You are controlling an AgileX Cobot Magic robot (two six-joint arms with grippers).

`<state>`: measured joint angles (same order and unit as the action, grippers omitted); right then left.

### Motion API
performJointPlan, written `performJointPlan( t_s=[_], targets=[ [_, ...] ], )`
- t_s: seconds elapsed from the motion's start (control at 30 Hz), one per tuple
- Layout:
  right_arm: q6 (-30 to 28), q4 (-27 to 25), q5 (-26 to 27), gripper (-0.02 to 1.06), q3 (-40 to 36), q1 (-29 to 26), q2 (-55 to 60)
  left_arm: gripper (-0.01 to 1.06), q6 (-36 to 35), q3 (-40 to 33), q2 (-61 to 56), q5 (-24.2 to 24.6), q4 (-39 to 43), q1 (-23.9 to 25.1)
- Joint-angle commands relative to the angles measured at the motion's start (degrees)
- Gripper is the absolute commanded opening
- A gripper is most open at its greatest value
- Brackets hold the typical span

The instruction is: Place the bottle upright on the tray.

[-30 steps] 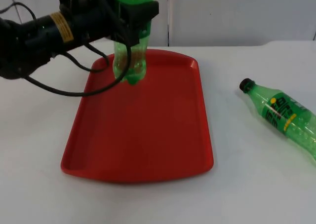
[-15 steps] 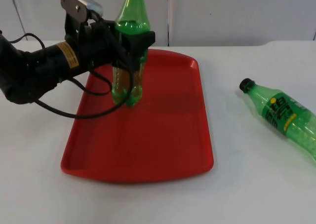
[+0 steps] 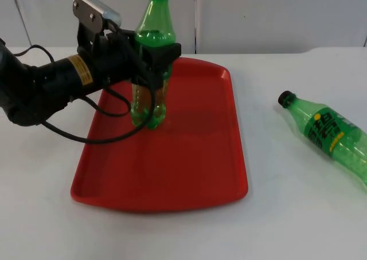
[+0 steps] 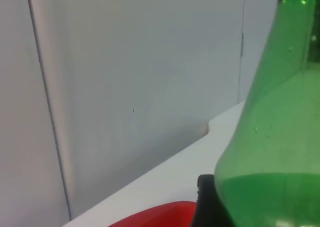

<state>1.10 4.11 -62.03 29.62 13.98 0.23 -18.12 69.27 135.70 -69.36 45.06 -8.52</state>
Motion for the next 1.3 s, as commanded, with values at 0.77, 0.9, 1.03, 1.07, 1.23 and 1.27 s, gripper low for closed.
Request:
performJointPlan(
  t_s=[0.77,0.9,1.03,1.07,1.23,1.27],
  targets=[
    [-0.5,0.0,0.3,1.05,0.0,0.0,-0.2,0.64,0.3,0.1,0.2,-0.6,3.9,-0.1],
    [-0.5,0.0,0.3,1.05,0.0,0.0,-0.2,0.74,0.3,0.1,0.2,-0.6,3.9,-0.1],
    [-0.5,0.0,0.3,1.05,0.0,0.0,-0.2,0.74,0.3,0.1,0.2,-0.6,3.9,-0.1],
    [-0.5,0.0,0.3,1.05,0.0,0.0,-0.2,0.74,0.3,0.1,0.2,-0.6,3.9,-0.1],
    [-0.5,0.0,0.3,1.05,0.0,0.0,-0.2,0.74,0.3,0.0,0.2,-0.6,3.9,0.1],
    [-0.5,0.0,0.3,1.05,0.0,0.0,-0.2,0.74,0.3,0.0,0.2,-0.6,4.0,0.4]
  ],
)
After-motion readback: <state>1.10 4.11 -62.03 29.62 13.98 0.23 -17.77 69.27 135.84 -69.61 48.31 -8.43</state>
